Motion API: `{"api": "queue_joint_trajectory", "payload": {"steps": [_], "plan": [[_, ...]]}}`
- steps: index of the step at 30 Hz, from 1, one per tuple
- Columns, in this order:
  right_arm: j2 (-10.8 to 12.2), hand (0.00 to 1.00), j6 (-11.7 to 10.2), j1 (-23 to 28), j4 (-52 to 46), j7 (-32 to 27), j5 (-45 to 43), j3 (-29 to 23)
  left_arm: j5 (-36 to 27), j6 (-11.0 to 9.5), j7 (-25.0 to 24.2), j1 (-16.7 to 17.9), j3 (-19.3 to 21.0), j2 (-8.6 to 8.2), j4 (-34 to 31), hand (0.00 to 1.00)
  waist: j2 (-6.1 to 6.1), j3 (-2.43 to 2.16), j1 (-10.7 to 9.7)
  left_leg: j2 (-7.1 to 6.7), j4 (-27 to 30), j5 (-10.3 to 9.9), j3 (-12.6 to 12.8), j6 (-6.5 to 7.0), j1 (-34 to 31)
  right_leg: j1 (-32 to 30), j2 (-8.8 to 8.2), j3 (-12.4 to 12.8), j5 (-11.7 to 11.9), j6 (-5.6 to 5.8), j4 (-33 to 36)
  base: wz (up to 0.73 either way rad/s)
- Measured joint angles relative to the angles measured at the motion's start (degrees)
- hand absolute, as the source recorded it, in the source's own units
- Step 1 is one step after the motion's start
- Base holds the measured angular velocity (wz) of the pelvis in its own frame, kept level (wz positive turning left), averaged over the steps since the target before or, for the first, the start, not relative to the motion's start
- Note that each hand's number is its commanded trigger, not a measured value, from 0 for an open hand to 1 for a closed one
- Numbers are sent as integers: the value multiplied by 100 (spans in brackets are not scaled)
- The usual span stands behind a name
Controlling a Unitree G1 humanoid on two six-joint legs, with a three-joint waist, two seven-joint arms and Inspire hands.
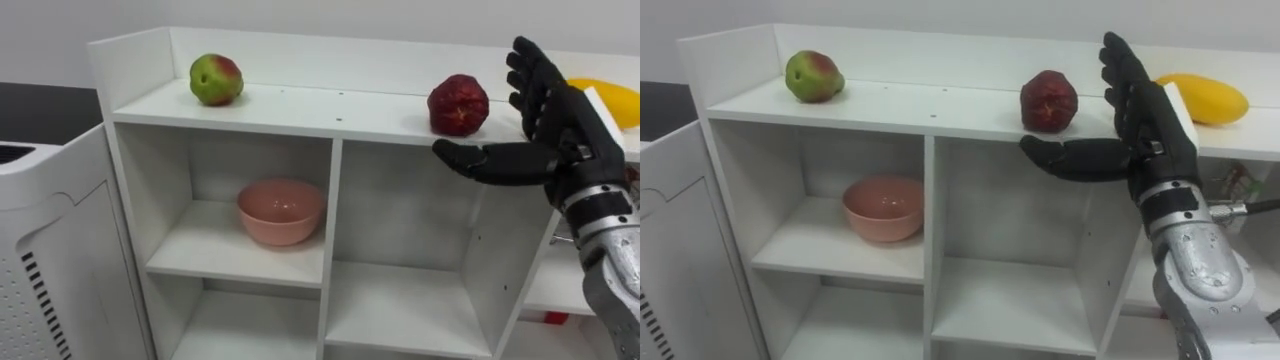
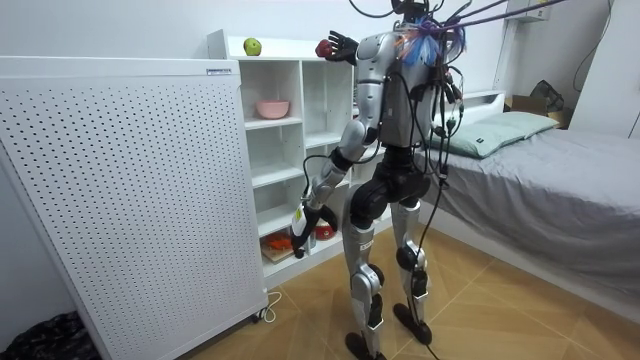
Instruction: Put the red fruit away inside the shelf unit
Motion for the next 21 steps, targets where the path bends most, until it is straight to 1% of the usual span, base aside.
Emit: {"api": "queue_joint_trajectory", "payload": {"steps": [6,9,12,14,16,17,19,20,21], "plan": [[-9,0,79,-73,11,92,-124,60,0,15,0,-122,-1,1,0,0,-26,9,1,0,1,1,0,-1,-2,-3,-1,-11,0,0,-1,0],[-88,0,79,-105,24,168,-230,174,-3,16,-3,-138,-11,1,0,0,-27,10,-1,0,0,1,-22,-1,2,2,-2,-15,0,0,-1,0],[-101,0,80,-106,25,180,-235,174,-3,16,-3,-139,-11,1,-1,0,-30,12,0,0,-1,1,-33,-1,6,0,-2,-20,0,0,-2,0],[-102,0,80,-105,26,180,-237,174,-3,16,-3,-146,-11,1,-2,0,-39,19,-4,0,-1,1,-38,-1,6,8,-4,-51,0,0,-1,0],[-105,0,80,-105,25,182,-234,174,-6,16,-4,-179,-11,2,-2,0,-65,50,-11,0,2,6,-57,-6,1,27,-7,-121,0,0,-1,4],[-105,0,79,-105,25,186,-234,174,-6,16,-3,-190,-11,2,-1,0,-75,57,-11,0,2,9,-60,-8,-2,27,-7,-126,0,0,0,5],[-105,0,80,-106,25,222,-242,174,-7,16,-3,-215,-15,2,-1,0,-92,60,-8,0,6,10,-60,-9,-10,25,-8,-134,0,0,3,0],[-105,2,79,-106,24,231,-248,174,-7,16,-3,-220,-14,2,-1,0,-93,60,-8,0,7,10,-62,-9,-10,26,-8,-134,0,0,3,0],[-105,21,79,-106,25,245,-278,174,-7,16,-3,-228,-13,2,-1,0,-90,61,-7,-1,8,10,-69,-8,-10,26,-9,-134,0,0,3,0]]}}
